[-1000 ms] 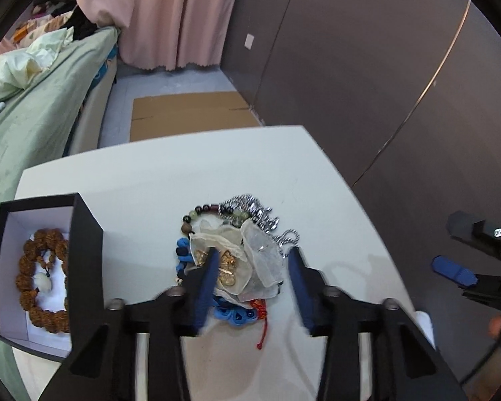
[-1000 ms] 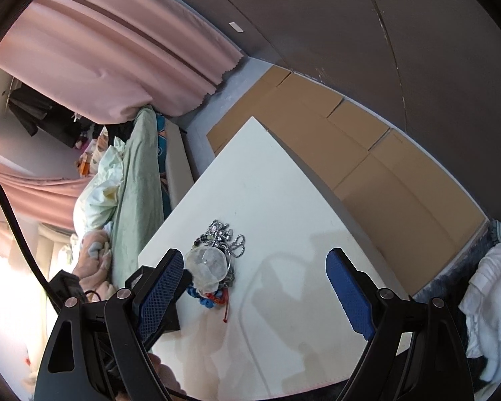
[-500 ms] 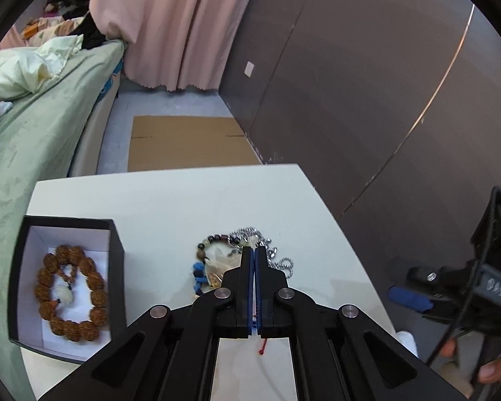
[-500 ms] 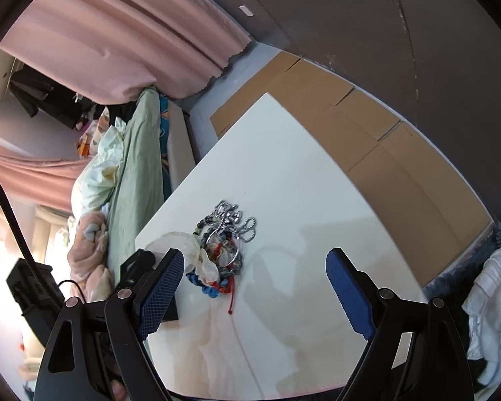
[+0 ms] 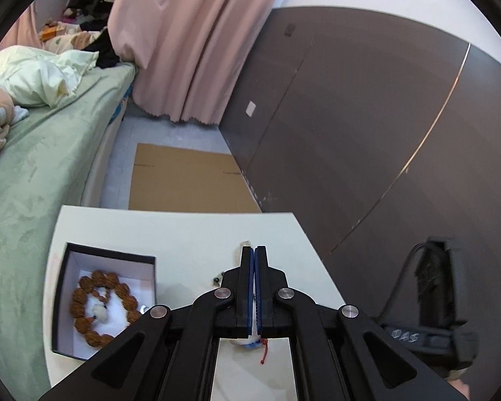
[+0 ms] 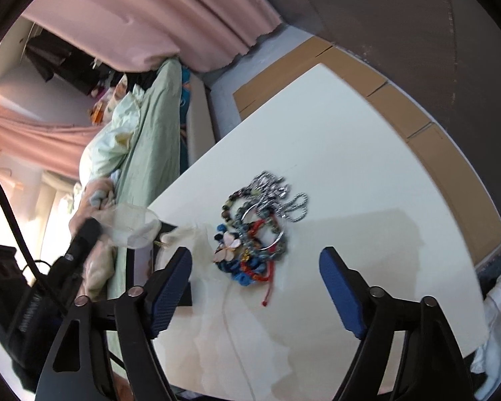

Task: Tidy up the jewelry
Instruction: 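Carry the white pouch into the black box and release it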

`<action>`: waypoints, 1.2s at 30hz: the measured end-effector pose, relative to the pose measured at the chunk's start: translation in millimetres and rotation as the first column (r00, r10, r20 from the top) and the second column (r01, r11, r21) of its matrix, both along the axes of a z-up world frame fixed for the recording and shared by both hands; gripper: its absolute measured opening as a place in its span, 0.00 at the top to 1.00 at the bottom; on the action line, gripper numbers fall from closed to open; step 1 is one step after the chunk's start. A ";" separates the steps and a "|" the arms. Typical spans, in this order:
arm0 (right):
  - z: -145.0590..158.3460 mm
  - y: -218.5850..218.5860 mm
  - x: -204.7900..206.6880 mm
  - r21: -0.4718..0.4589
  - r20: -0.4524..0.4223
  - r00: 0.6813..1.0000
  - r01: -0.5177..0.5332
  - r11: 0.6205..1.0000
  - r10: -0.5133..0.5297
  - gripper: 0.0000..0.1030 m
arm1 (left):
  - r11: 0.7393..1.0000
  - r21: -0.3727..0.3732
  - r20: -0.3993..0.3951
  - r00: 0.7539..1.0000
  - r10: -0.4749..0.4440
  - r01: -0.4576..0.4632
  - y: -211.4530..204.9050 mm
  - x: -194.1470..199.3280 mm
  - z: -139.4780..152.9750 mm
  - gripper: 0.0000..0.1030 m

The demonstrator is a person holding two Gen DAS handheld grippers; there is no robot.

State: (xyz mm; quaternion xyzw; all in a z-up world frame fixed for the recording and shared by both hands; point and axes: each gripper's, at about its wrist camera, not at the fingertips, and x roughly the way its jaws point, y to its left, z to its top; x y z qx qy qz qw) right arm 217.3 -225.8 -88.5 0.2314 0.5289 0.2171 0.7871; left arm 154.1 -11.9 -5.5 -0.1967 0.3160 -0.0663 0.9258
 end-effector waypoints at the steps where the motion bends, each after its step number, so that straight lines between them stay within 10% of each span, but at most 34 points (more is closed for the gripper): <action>1: -1.3 2.9 0.2 -0.004 -0.001 1.000 -0.004 1.000 0.004 0.26 | 1.000 -0.005 0.007 1.000 0.005 -0.005 3.3 -2.0 2.4 1.00; 13: -20.7 30.5 20.6 -0.110 -0.045 0.999 -0.022 0.994 0.017 0.27 | 0.999 -0.024 0.032 0.998 0.049 -0.049 31.3 -16.8 11.0 1.00; 28: -35.4 64.5 31.9 -0.176 -0.052 0.994 -0.103 0.979 0.096 0.86 | 0.996 -0.029 0.022 0.996 0.083 -0.083 49.7 -28.0 10.0 1.00; 36: -19.2 55.9 28.1 -0.110 0.004 0.996 -0.087 0.990 0.088 0.88 | 0.995 -0.033 0.017 0.995 0.095 -0.094 55.8 -29.9 10.1 1.00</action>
